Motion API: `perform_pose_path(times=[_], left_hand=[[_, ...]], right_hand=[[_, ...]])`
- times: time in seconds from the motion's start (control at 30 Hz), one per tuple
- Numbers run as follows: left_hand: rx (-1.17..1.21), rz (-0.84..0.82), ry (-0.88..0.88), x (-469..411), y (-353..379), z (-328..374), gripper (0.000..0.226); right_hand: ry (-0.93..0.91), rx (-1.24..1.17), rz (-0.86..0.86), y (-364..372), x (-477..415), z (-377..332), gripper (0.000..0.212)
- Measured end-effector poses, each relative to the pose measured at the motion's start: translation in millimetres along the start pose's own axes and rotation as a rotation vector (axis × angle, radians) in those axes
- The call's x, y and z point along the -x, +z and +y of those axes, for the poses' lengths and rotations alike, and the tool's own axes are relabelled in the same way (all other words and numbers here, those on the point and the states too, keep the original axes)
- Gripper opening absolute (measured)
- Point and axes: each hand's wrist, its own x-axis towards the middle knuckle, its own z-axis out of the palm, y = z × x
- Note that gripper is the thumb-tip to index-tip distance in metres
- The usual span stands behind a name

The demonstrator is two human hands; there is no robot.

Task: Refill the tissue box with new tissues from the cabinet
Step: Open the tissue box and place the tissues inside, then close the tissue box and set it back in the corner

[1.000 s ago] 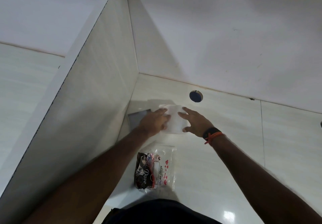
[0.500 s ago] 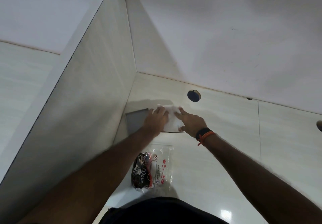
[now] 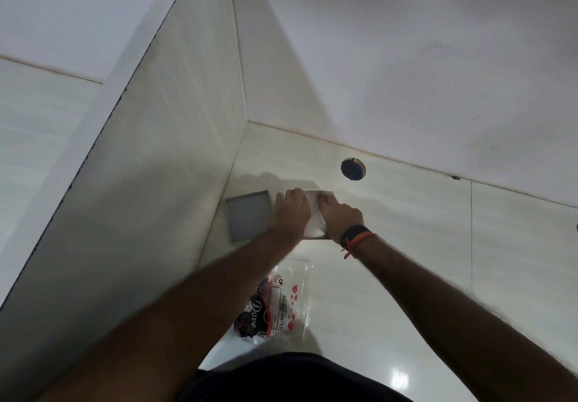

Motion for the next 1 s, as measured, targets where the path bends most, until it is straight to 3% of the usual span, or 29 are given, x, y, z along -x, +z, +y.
perform_pose_path(times=[0.13,0.23,0.3,0.37,0.43,0.53,0.63,0.7,0.8,0.9,1.0], left_hand=[[-0.028,-0.012,-0.012,-11.9,6.9,8.8,0.04],[-0.064,-0.03,0.018,-8.4,6.1,6.1,0.054],[0.046,0.011,0.055,-6.6,8.5,-1.8,0.062],[0.278,0.06,0.099,-5.2,8.6,-16.4,0.051],[0.546,0.202,0.086,0.8,9.9,-35.9,0.036],[0.722,0.393,-0.091,17.1,29.4,-61.2,0.023],[0.667,0.266,-0.178,39.6,52.6,-73.9,0.012],[0.581,0.114,-0.175,50.0,61.1,-76.7,0.016],[0.508,0.067,-0.172,59.6,74.5,-75.8,0.013],[0.494,0.107,-0.208,65.7,79.9,-75.6,0.01],[0.493,0.347,-0.195,69.1,71.3,-76.0,0.015]], right_hand=[[0.047,-0.068,-0.012,2.3,-2.5,-2.8,0.057],[0.033,-0.074,-0.049,-2.8,-2.4,-3.6,0.057],[-0.016,-0.116,-0.107,-9.7,-1.6,1.9,0.065],[-0.053,-0.208,-0.141,-18.9,1.8,9.9,0.073],[-0.015,-0.405,-0.064,-23.3,9.7,17.4,0.068],[0.165,-0.696,0.237,-20.4,32.7,19.0,0.042],[0.315,-0.945,0.387,-16.3,57.6,3.2,0.021],[0.302,-1.047,0.407,-10.6,71.8,-14.0,0.012],[0.213,-1.141,0.378,6.2,86.0,-36.4,0.01],[0.174,-1.214,0.327,17.9,92.9,-48.6,0.013],[0.204,-1.296,0.335,18.9,93.0,-48.8,0.015]])
